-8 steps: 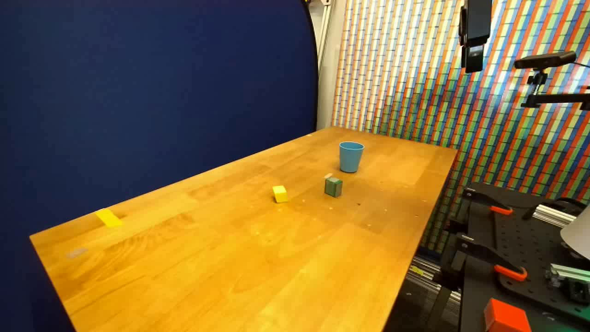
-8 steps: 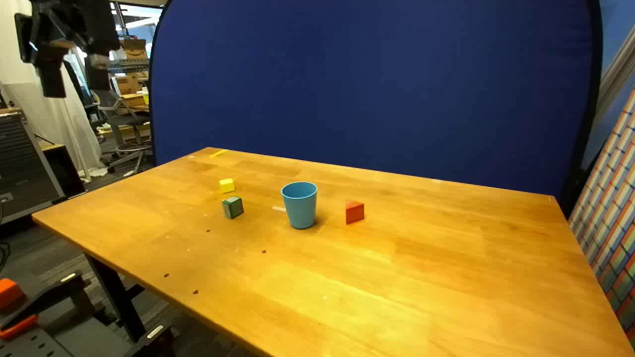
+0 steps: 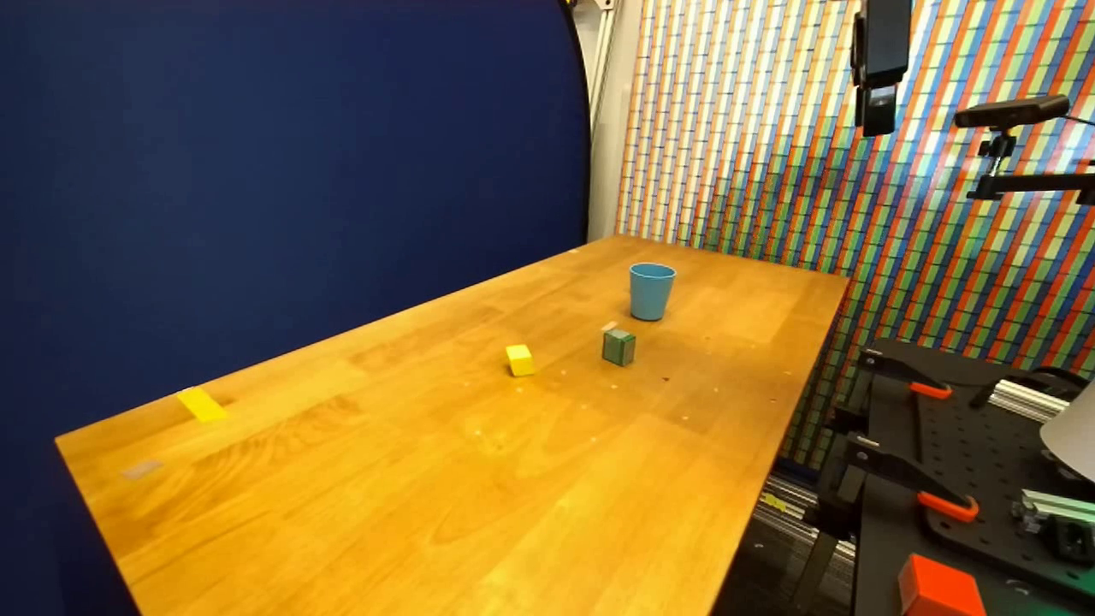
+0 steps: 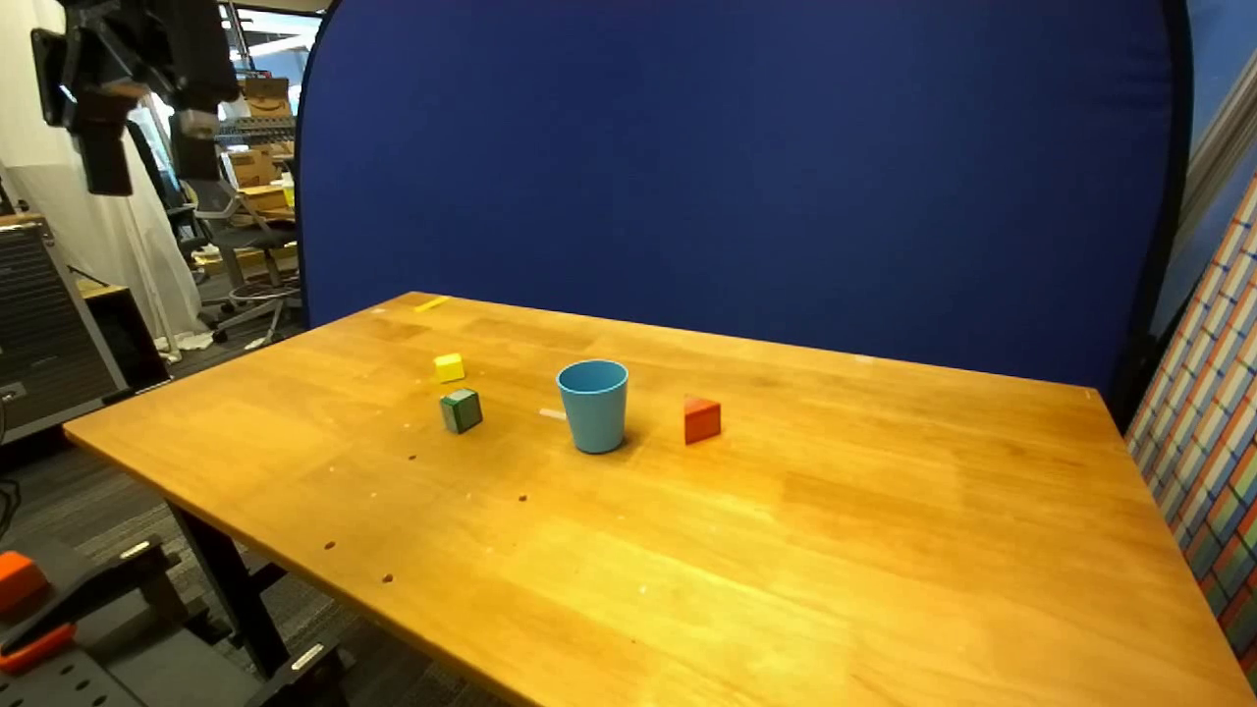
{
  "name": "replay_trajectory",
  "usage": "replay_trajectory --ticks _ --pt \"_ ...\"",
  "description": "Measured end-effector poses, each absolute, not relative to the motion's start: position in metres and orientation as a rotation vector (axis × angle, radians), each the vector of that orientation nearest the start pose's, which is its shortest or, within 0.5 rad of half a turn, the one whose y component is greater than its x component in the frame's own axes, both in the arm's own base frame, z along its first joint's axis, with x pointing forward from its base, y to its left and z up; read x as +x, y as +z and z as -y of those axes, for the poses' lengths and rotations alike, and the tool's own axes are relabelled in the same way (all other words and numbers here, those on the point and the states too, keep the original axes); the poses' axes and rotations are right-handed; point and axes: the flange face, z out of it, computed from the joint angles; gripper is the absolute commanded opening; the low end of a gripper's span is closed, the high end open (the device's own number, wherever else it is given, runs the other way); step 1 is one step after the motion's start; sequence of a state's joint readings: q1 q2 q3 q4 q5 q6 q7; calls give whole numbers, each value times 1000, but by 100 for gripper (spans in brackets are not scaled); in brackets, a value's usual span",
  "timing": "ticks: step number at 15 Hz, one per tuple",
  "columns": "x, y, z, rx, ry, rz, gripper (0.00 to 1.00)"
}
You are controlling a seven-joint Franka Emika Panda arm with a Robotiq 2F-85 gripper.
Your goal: Put the yellow block inside the blue cup
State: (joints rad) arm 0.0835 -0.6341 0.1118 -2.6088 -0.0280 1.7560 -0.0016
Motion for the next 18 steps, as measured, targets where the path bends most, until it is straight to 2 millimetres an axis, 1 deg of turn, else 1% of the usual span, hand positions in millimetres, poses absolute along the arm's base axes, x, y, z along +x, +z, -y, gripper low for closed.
replay_trajectory --ticks 2,3,5,10,15,18 --pt "334 427 -62 -3227 309 294 100" --pt "345 417 -64 -3224 278 303 100" --pt "370 387 -69 -3211 244 330 100" --pt "428 307 -86 -3159 268 462 100" --pt "492 240 -118 -3127 341 637 100" --pt "533 204 -140 -3118 357 728 100"
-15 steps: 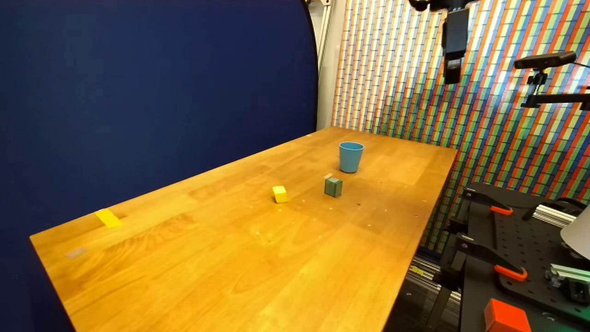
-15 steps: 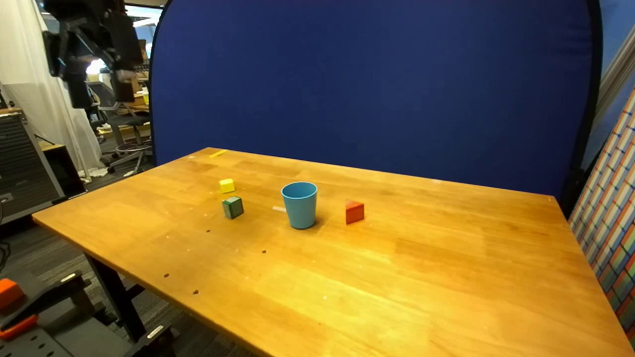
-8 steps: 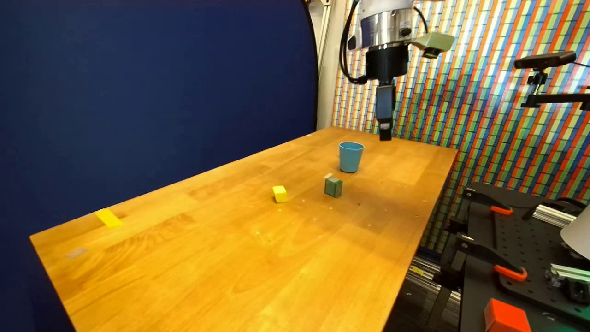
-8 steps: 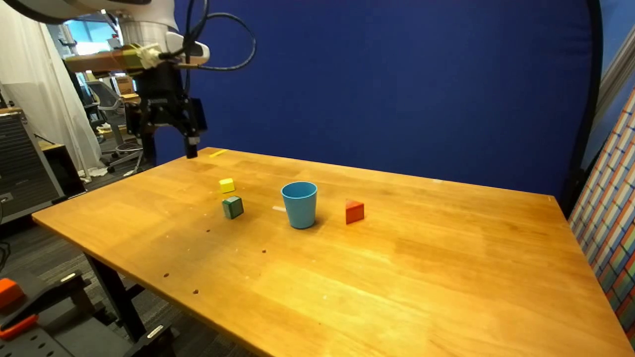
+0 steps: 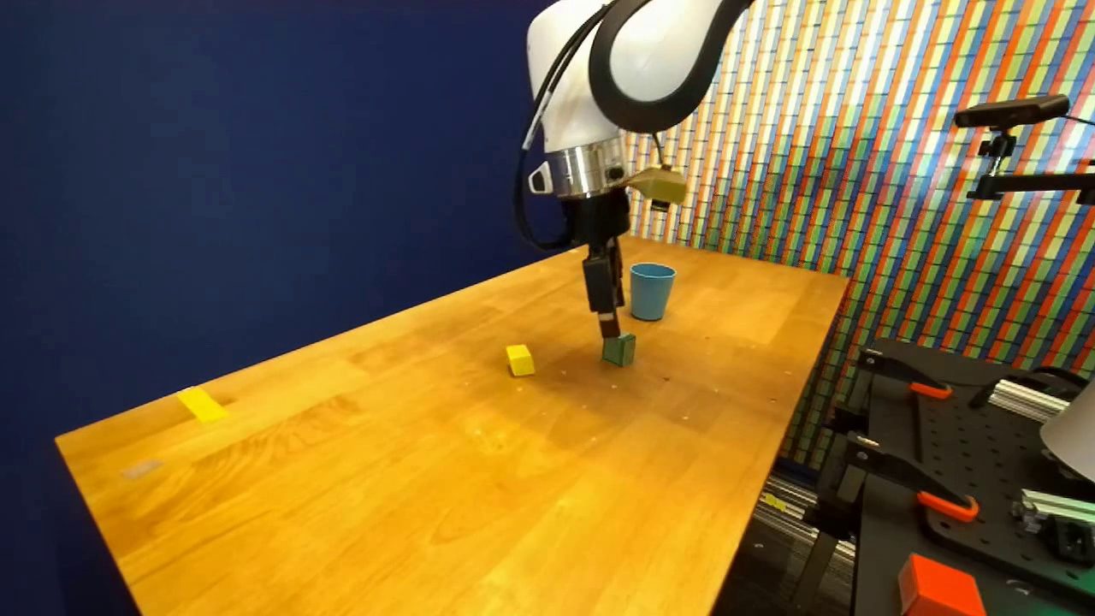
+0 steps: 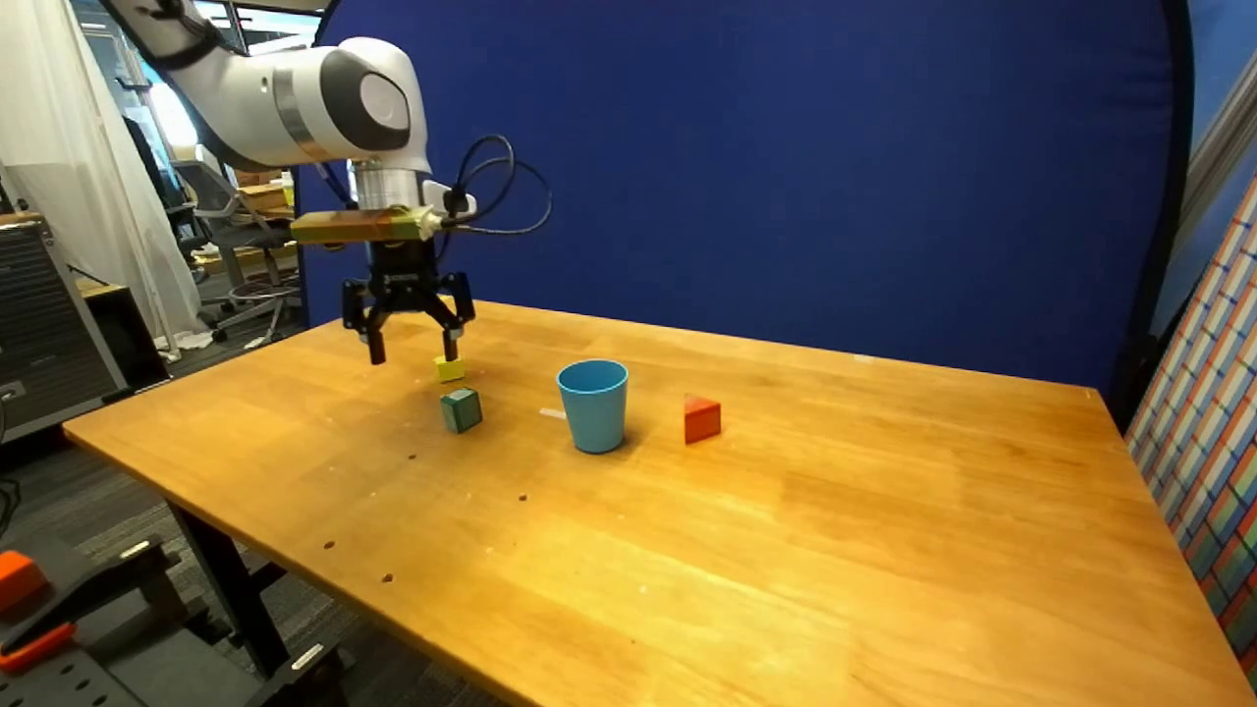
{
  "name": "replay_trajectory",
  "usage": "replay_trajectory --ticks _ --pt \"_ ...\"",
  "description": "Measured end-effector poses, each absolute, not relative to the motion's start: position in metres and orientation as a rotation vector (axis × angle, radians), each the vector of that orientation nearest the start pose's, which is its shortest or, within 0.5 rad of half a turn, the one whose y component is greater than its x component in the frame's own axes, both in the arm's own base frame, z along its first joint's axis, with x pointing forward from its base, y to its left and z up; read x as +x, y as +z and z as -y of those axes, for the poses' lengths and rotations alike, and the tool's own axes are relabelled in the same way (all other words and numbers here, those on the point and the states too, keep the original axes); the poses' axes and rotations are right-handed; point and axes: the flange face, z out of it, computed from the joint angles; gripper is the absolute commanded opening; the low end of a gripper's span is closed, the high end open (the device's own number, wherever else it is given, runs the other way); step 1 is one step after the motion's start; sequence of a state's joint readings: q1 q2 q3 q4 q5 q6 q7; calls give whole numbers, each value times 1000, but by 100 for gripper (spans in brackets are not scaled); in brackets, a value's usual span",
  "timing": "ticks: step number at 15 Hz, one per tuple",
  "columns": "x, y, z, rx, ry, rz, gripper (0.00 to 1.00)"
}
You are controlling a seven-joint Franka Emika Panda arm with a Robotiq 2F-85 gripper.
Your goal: Put the yellow block inside the blue cup
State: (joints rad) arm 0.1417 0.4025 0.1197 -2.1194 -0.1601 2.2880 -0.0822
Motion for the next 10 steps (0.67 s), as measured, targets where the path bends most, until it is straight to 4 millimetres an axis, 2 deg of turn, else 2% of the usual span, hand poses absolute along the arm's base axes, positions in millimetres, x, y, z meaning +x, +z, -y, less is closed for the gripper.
replay_trajectory --ticks 5,10 --pt "593 163 -168 -3104 330 830 100" --pt "631 149 -174 -3094 322 873 100"
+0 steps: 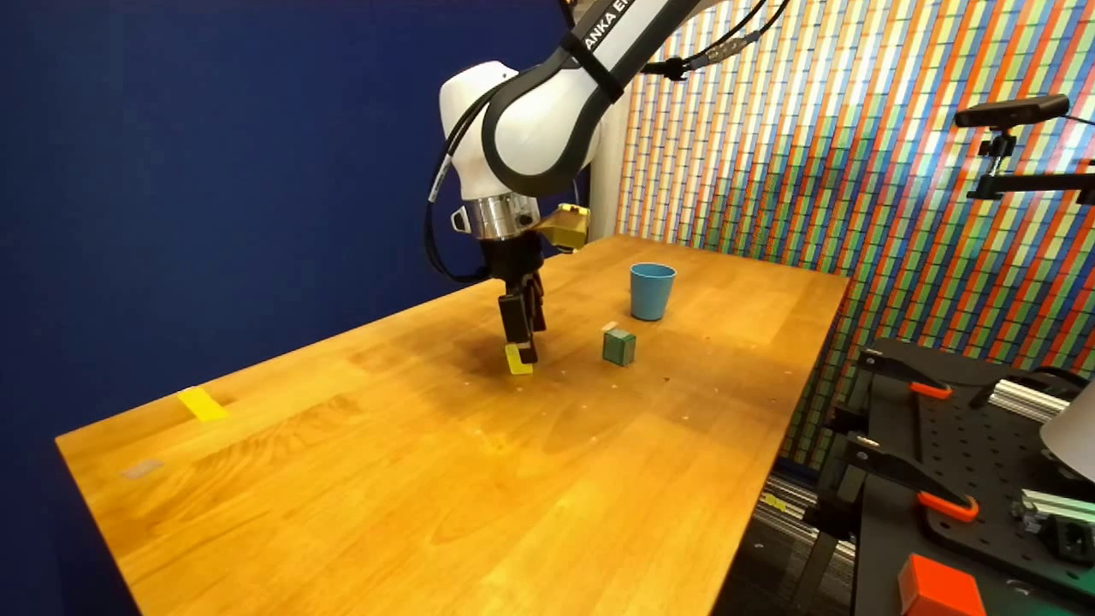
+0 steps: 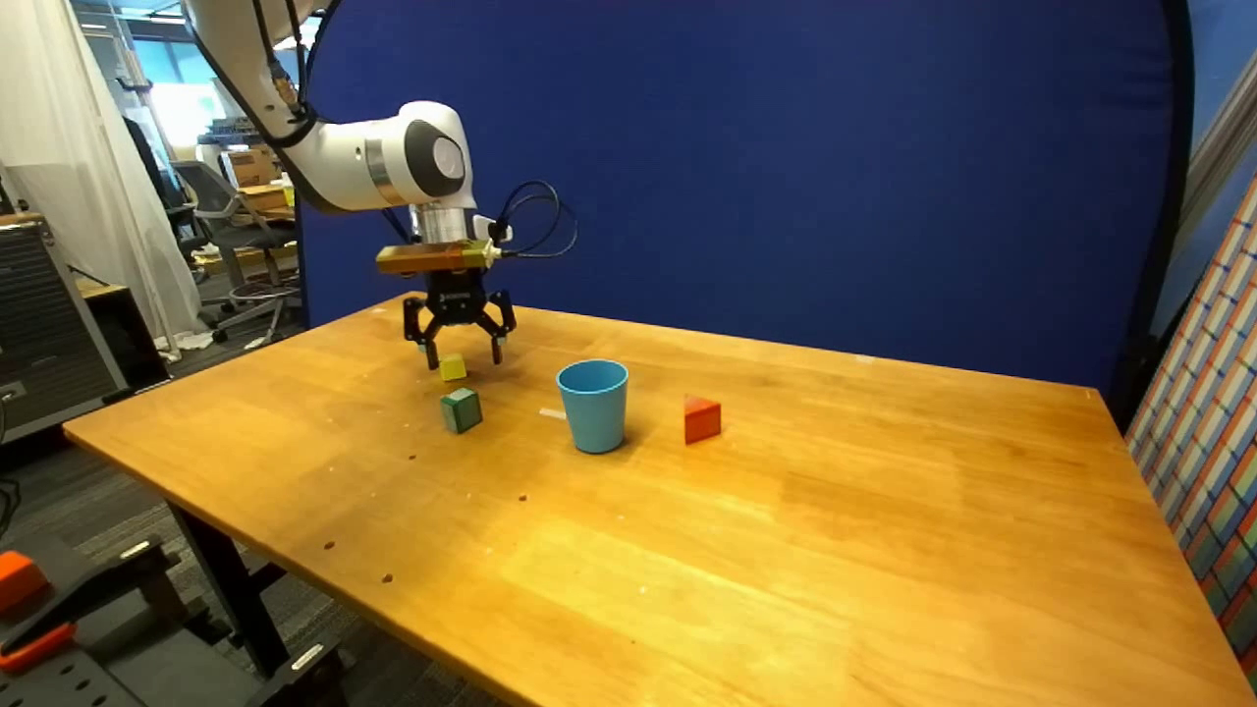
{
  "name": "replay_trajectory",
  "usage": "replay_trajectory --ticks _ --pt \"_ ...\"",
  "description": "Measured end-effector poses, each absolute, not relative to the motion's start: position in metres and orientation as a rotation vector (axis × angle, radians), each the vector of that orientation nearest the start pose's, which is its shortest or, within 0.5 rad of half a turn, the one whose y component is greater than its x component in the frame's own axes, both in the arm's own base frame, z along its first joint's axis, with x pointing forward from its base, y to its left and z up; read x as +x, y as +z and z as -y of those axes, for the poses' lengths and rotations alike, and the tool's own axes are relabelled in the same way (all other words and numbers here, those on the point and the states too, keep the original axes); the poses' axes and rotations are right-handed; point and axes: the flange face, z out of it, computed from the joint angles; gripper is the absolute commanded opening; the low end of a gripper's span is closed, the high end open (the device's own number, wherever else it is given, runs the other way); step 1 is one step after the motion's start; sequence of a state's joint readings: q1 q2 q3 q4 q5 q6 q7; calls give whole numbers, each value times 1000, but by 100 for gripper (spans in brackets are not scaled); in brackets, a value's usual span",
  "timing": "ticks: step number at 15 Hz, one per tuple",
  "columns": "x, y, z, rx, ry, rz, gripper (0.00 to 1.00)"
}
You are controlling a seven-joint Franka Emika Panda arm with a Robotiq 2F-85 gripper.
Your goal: Put the yellow block inside the blue cup
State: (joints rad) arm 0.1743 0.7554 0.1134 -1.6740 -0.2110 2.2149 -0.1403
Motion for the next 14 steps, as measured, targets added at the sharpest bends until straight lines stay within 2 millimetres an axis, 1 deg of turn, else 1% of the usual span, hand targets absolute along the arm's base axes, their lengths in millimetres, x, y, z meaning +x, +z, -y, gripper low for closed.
replay_trajectory --ticks 2,3,4,9,11,12,14 --pt "639 148 -174 -3090 325 884 100" --pt "641 147 -174 -3087 328 890 75" --pt "643 148 -175 -3085 329 895 74" --pt "645 148 -178 -3076 327 918 33" --pt "644 147 -177 -3075 337 920 20" --pt "643 145 -177 -3074 344 920 14" --pt "642 146 -174 -3076 350 915 16"
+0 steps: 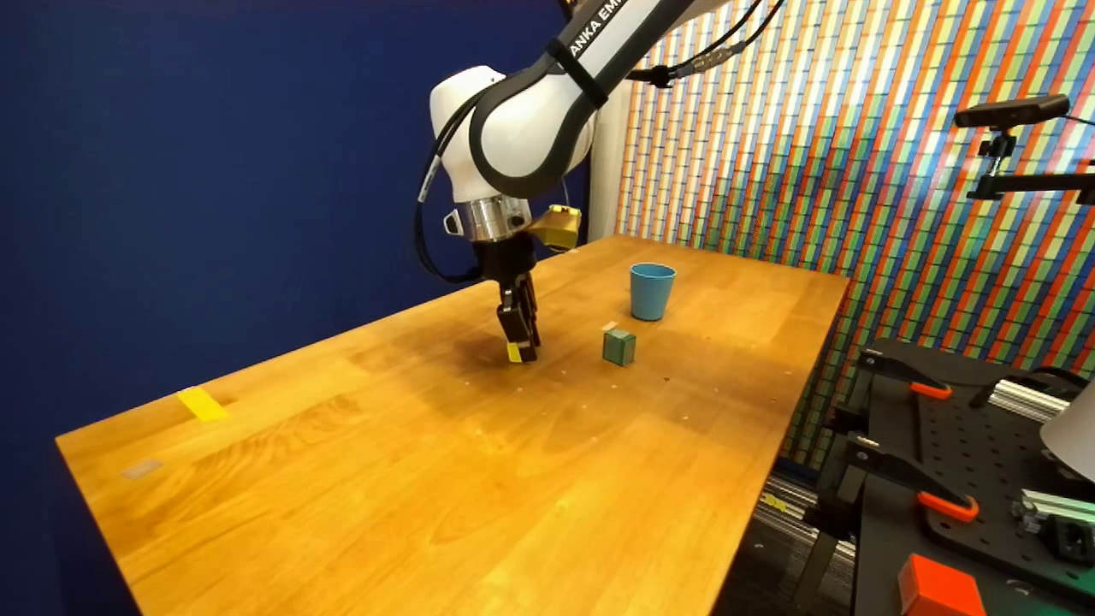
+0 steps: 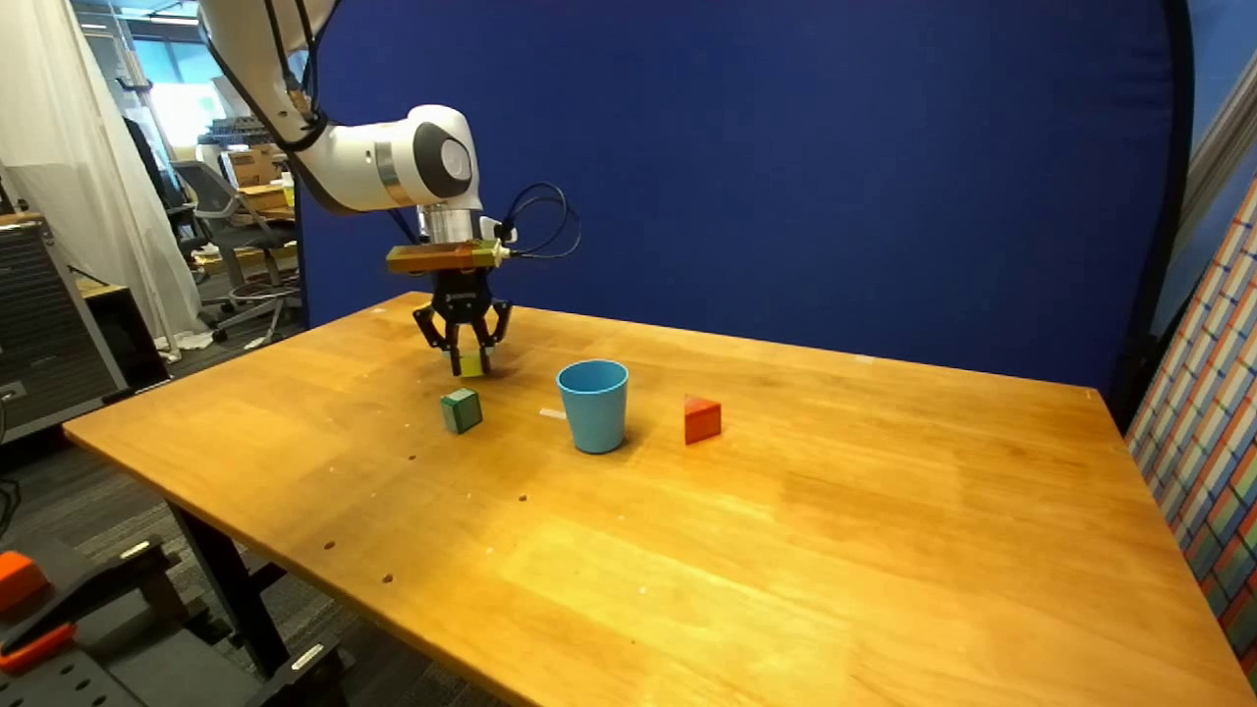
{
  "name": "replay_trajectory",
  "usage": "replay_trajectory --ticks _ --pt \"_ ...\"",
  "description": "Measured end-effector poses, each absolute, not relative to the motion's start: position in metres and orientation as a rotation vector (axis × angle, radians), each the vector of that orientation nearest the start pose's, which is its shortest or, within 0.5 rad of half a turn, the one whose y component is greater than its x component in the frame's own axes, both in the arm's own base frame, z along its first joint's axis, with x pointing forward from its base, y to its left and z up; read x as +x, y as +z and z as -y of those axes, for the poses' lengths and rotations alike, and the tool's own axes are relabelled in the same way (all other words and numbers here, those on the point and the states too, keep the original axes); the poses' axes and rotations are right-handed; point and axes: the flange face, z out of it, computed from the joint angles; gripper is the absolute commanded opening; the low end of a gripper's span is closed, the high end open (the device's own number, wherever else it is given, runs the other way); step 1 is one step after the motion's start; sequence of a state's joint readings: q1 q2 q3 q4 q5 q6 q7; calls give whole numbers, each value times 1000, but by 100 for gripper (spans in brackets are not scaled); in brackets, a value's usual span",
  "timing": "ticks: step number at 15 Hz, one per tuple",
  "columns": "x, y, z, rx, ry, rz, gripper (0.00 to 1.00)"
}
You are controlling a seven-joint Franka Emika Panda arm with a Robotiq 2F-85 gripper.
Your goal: Put the yellow block inside the blue cup
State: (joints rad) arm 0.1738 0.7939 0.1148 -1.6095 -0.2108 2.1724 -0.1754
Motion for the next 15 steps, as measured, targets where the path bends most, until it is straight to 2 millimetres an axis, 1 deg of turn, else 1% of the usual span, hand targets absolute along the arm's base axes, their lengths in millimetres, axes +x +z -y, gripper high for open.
replay_trajectory --ticks 2,4,6,8,10,11,13,15 --pt "641 149 -164 -3095 356 881 16" --pt "642 165 -142 -3149 343 794 16" --pt "641 192 -113 -3219 314 680 16" --pt "635 225 -84 -3289 275 552 16" --pt "624 255 -56 -3343 246 422 16" --pt "618 267 -43 -3359 240 358 16" --pt "602 281 -18 -3376 254 239 16" --pt "587 284 2 -3379 280 140 16"
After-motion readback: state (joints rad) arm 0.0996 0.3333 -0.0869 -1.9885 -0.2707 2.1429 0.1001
